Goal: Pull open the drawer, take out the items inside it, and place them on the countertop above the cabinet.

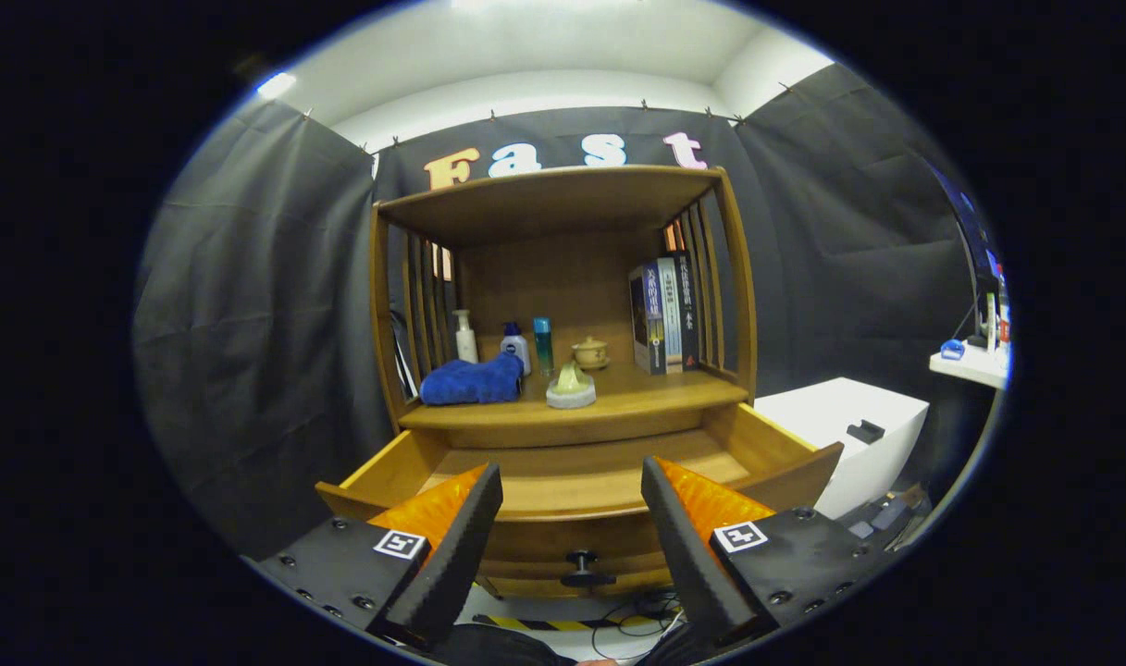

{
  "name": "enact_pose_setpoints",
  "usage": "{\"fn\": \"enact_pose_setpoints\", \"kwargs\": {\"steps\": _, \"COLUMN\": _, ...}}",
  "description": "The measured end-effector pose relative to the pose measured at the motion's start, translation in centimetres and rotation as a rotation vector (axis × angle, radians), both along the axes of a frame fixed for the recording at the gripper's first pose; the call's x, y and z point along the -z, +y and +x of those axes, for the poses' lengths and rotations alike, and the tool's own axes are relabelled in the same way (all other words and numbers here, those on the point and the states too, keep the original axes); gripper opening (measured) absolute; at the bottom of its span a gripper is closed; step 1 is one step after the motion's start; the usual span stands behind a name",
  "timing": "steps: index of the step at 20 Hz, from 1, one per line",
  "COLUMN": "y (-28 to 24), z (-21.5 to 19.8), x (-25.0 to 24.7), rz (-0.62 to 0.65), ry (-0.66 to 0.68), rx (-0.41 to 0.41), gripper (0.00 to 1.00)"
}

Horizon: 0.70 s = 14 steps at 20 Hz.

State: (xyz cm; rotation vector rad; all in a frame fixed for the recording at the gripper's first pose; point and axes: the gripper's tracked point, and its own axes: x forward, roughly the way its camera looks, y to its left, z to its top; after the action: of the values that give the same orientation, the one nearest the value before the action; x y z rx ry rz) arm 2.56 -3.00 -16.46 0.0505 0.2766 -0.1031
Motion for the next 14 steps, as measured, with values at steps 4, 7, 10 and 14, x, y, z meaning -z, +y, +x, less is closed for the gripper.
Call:
{"fn": "enact_pose_setpoints", "kwargs": {"steps": 4, "y": -0.4, "z": 0.3, "x": 3.3, "rz": -0.011, "ry": 0.006, "rx": -0.002, "gripper": 0.97}}
{"fn": "enact_pose_setpoints", "kwargs": {"steps": 7, "y": 0.1, "z": 0.5, "x": 5.9, "rz": -0.021, "ry": -0.001, "rx": -0.009, "gripper": 0.97}}
{"fn": "enact_pose_setpoints", "kwargs": {"steps": 10, "y": 0.7, "z": 0.6, "x": 7.5, "rz": -0.056, "ry": 0.000, "rx": -0.029, "gripper": 0.98}}
{"fn": "enact_pose_setpoints", "kwargs": {"steps": 14, "y": 0.5, "z": 0.8, "x": 8.9, "rz": -0.074, "ry": -0.012, "rx": -0.023, "gripper": 0.98}}
